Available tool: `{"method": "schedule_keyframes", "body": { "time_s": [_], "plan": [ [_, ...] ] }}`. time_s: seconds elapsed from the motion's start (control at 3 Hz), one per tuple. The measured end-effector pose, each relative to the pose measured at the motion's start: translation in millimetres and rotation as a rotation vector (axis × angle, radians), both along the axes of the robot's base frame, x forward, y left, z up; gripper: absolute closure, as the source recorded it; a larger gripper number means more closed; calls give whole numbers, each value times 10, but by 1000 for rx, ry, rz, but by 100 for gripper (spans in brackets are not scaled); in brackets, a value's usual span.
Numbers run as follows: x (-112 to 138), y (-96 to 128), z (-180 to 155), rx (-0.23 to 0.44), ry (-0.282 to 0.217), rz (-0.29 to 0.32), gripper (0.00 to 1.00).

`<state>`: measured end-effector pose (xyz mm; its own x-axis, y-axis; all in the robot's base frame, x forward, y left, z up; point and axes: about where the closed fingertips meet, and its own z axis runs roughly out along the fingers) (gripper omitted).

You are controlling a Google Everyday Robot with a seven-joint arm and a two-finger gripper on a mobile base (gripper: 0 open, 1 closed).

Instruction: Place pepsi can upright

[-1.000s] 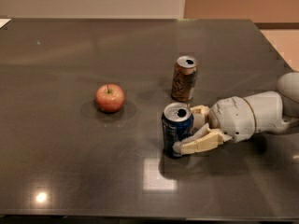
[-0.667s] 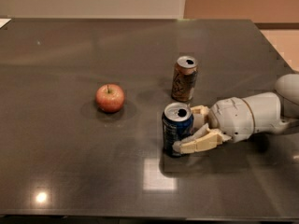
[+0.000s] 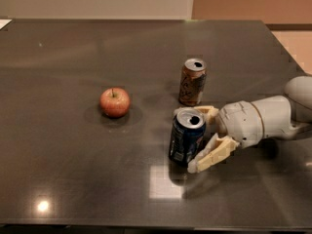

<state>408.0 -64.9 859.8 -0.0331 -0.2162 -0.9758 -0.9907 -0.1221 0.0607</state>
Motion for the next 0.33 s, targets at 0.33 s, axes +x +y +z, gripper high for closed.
{"method": "schedule_keyframes", "body": {
  "time_s": [0.33],
  "plan": [
    [0,1,0,0,0,0,0]
  ]
}}
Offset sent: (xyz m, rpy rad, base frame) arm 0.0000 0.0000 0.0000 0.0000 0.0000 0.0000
